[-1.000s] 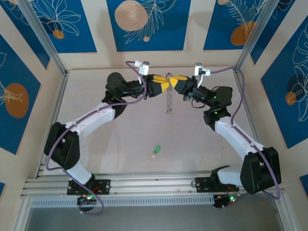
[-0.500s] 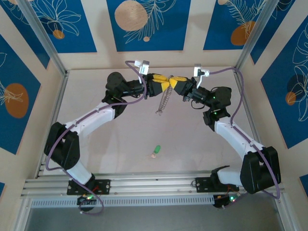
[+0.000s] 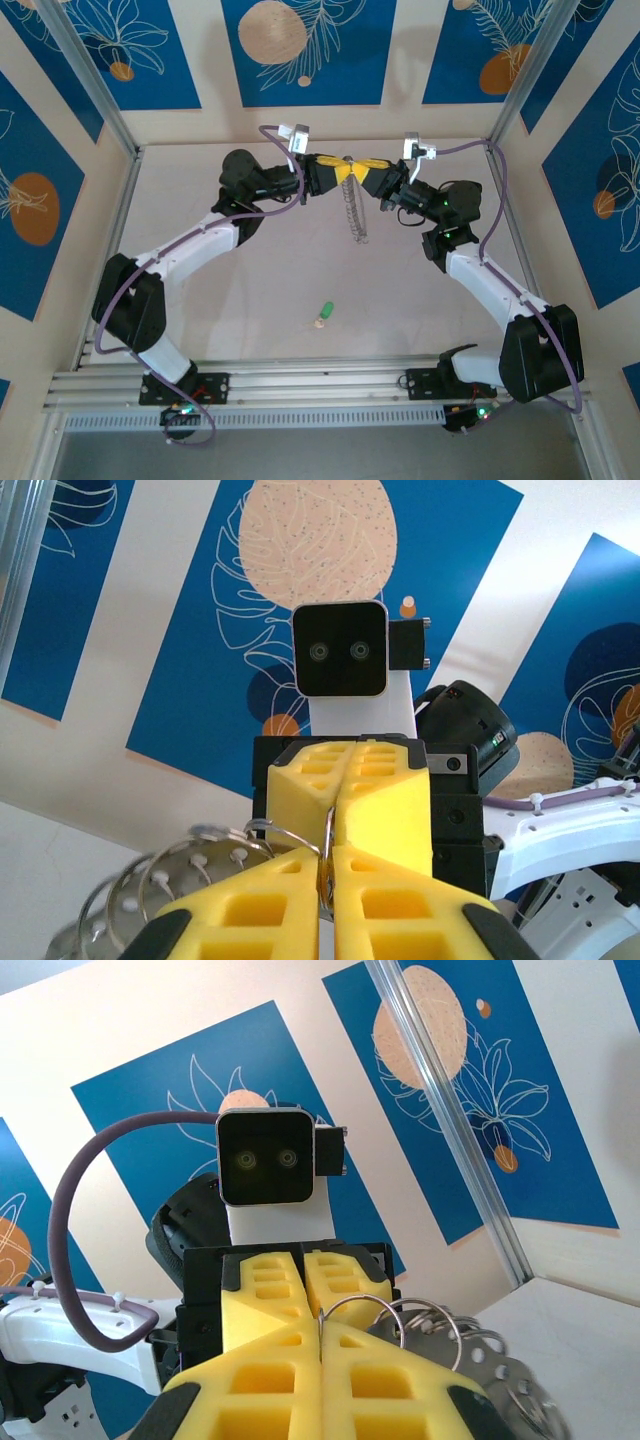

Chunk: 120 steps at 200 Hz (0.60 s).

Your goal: Put the keys on the keyring

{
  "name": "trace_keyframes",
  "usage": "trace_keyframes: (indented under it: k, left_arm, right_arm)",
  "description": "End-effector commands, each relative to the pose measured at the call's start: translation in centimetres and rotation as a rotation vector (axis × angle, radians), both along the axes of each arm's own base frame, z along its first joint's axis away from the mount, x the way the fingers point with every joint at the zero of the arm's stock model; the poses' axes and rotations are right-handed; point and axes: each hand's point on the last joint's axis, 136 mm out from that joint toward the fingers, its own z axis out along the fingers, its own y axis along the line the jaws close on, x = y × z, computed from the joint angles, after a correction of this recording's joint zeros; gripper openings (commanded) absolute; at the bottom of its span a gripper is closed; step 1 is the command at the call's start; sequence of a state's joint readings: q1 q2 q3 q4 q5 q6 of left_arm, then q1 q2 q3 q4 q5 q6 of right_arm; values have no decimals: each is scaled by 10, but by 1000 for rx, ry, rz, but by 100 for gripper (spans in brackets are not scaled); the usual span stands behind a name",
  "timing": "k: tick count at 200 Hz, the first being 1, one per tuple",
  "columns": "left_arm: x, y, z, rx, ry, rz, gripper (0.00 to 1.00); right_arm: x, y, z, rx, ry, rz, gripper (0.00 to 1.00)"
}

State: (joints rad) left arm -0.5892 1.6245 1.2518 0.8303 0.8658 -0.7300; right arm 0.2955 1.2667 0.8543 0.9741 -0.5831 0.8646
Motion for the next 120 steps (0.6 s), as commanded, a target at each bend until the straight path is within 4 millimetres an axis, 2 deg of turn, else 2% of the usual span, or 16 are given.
trace_keyframes:
  k: [1,73,95,106,120]
  left_arm:
    - [-19,1,30,-58,-103,-49,2]
    - [-22,3,33,-66,-127,-48,0]
    - [-23,3,33,-59,-132,-48,0]
    - [-23,4,33,-54,-139,-45,0]
    - [-24,4,33,-46,-147,-43,0]
  right_arm:
    - [1,2,-1,2,-6,-3,0]
    - [2,1,-2,-9,1,-3,0]
    - [3,-6,-2,-9,8,-24,25]
    - [1,-15,0,-6,9,-43,30]
    - [-2,-25,1,-9,11,-71,33]
